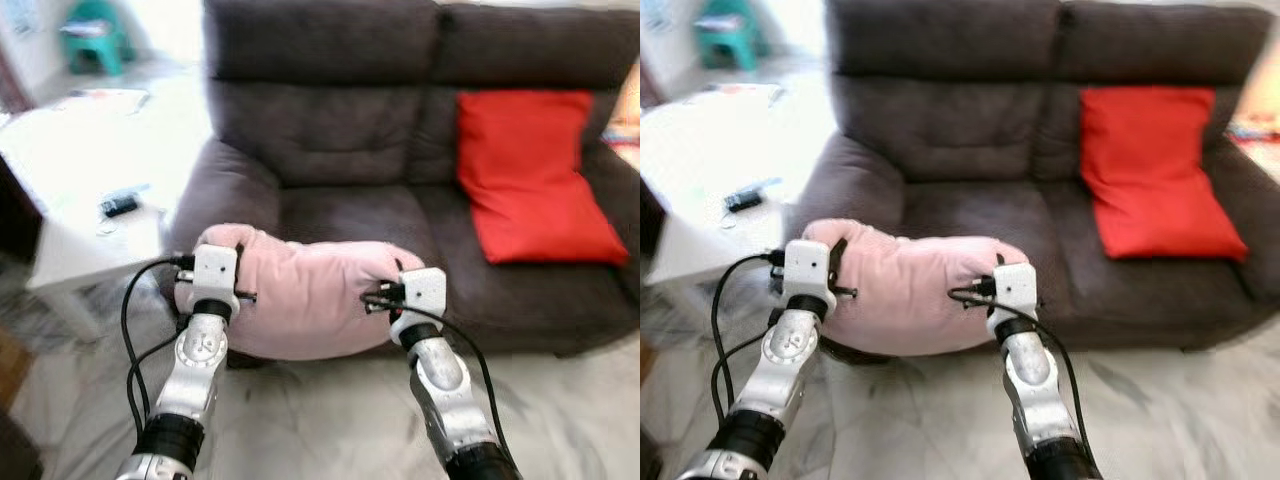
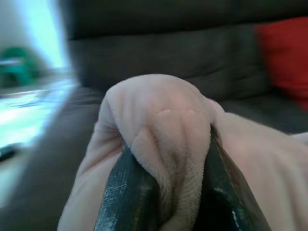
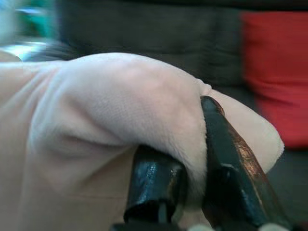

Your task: Move the pillow to the sofa from floor

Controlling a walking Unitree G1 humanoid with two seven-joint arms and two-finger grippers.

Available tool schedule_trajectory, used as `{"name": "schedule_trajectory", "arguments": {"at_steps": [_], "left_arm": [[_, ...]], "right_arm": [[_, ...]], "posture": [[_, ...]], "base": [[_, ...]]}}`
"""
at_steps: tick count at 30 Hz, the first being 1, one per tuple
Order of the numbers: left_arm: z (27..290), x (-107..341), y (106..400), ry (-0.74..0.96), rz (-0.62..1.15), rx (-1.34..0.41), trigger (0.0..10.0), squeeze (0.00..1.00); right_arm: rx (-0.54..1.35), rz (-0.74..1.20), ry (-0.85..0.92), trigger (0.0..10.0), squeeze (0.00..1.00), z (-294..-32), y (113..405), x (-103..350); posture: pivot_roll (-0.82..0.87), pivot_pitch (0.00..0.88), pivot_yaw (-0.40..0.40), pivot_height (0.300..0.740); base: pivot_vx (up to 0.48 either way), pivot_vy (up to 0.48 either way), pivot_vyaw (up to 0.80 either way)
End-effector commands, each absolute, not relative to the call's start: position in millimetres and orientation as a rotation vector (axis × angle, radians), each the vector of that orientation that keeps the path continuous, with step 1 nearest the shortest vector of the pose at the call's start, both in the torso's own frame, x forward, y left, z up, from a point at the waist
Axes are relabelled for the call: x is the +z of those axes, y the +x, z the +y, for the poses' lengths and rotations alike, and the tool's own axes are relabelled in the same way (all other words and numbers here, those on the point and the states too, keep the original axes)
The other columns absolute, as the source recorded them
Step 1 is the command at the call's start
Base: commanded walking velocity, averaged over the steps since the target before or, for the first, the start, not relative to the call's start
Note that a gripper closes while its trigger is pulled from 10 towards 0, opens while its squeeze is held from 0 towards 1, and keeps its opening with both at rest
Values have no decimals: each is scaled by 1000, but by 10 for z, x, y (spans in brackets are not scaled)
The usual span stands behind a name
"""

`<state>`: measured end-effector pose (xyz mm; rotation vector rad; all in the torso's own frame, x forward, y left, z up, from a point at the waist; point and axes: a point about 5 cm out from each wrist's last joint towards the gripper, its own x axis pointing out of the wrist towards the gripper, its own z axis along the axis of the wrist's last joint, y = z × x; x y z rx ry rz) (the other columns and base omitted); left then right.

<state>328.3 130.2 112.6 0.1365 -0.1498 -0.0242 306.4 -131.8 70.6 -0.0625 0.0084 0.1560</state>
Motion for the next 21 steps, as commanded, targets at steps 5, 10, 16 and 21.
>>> {"name": "schedule_trajectory", "arguments": {"at_steps": [5, 10, 16, 21], "left_arm": [[1261, 1229, 3316, 166, -203, -66, 10000, 0], [1283, 1232, 3306, 164, -202, -64, 10000, 0], [1282, 1198, 3284, 133, -188, -58, 10000, 0], [1304, 1209, 3275, 115, -196, -45, 10000, 0]], "right_arm": [[220, -95, -47, 10000, 0, -1101, 3129, 909], [226, -111, -35, 10000, 0, -1078, 3139, 932], [230, -101, -36, 10000, 0, -1078, 3122, 908], [237, -107, -42, 10000, 0, -1076, 3125, 922]], "posture": [[-7, 0, -48, 740], [-3, 0, -40, 740], [0, 0, -45, 740], [0, 0, -49, 740]], "base": [[0, 0, -800], [0, 0, -296], [0, 0, 0], [0, 0, 0]]}}
